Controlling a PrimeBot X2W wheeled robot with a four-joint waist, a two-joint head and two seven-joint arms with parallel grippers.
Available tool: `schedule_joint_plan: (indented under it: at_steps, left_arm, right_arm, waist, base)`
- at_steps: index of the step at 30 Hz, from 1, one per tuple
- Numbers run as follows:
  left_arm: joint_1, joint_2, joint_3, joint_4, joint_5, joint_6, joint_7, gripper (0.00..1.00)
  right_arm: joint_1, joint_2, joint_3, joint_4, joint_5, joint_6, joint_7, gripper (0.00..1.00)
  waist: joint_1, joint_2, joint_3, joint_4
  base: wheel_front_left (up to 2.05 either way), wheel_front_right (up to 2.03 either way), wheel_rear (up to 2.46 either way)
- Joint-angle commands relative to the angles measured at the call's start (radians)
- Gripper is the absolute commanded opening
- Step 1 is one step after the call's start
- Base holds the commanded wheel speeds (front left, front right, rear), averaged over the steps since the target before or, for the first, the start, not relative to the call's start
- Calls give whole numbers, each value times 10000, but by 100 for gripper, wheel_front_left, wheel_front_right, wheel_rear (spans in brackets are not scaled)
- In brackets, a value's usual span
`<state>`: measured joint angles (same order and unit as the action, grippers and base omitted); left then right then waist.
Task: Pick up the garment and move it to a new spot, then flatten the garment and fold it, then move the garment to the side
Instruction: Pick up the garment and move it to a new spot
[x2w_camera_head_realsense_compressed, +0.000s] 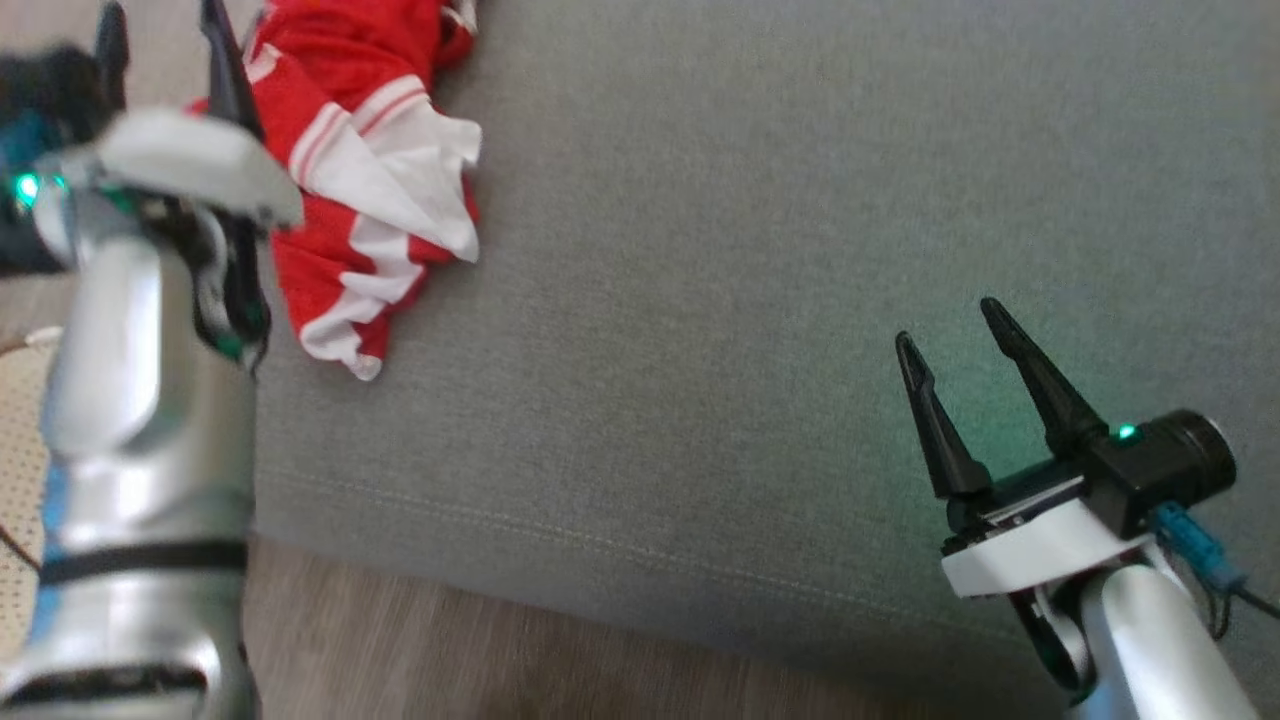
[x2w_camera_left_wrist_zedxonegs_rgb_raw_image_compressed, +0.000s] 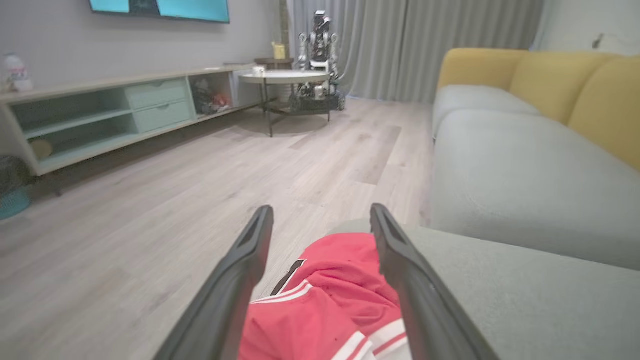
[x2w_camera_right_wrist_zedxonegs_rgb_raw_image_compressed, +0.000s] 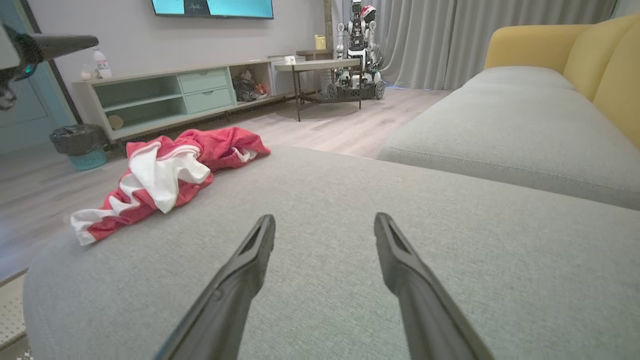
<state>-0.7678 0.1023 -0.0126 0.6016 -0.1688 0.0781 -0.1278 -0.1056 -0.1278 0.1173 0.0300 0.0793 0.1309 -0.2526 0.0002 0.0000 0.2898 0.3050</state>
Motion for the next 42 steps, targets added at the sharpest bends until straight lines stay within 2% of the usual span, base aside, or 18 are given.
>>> schedule_joint_plan:
  at_steps: [1,8,13,16,20,21,22,23,28,33,38,42]
  left_arm:
    - [-473,501,345,53,-58,-17,183,100]
    - [-2514,920,305,2929,-228,-61,2351,100]
    - [-3340,1370,94,4360,-34,131,3844,100]
    - [-3594,1625,-87,4878,140,208,4289,100]
    - [-3741,1701,-294,5181,302,259,4344,100]
    - [-3780,1686,-283,5236,272,282,4261,87]
    - [-3801,1676,-286,5296,253,294,4179,22]
    - [-3822,1679,-273,5302,238,358,3974,0]
    - [-3954,1791,-200,5105,187,632,2404,0]
    - [-4258,1843,-257,4732,171,498,690,0]
    - [-4617,1780,-422,4265,134,85,-326,0]
    - [-5083,1733,-763,3580,320,-179,-722,0]
  right_arm:
    - [-252,-124,303,-384,9,-2,-92,100]
    - [-624,-597,186,-836,139,-2,-92,100]
    - [-759,-671,289,-999,158,-2,-92,100]
    - [-830,-683,303,-1033,192,-2,-92,100]
    - [-863,-713,219,-1064,215,-2,-92,100]
    - [-880,-727,196,-1073,219,-2,-92,100]
    - [-910,-739,176,-1080,220,-2,-92,100]
    - [-951,-735,143,-1085,225,-2,-92,100]
    - [-1164,-643,89,-1047,251,-2,-92,100]
    - [-1198,-412,143,-861,288,-2,-92,100]
    - [-1097,-70,151,-679,338,-2,-92,100]
    - [-975,218,165,-449,398,-2,-92,100]
  waist:
    - [-2,0,604,-265]
    - [-2,0,1411,-454]
    - [-2,0,1808,-661]
    - [-2,0,2025,-781]
    - [-2,0,2220,-809]
    - [-2,0,2280,-813]
    - [-2,0,2334,-815]
    - [-2,0,2373,-815]
    - [-2,0,2377,-862]
    - [-2,0,1996,-926]
    - [-2,0,1351,-1132]
    - [-2,0,739,-1471]
  base:
    - [0,0,0]
    - [0,0,0]
    - [0,0,0]
    - [0,0,0]
    - [0,0,0]
    - [0,0,0]
    - [0,0,0]
    - [0,0,0]
    - [0,0,0]
    - [0,0,0]
    - [0,0,0]
    - [0,0,0]
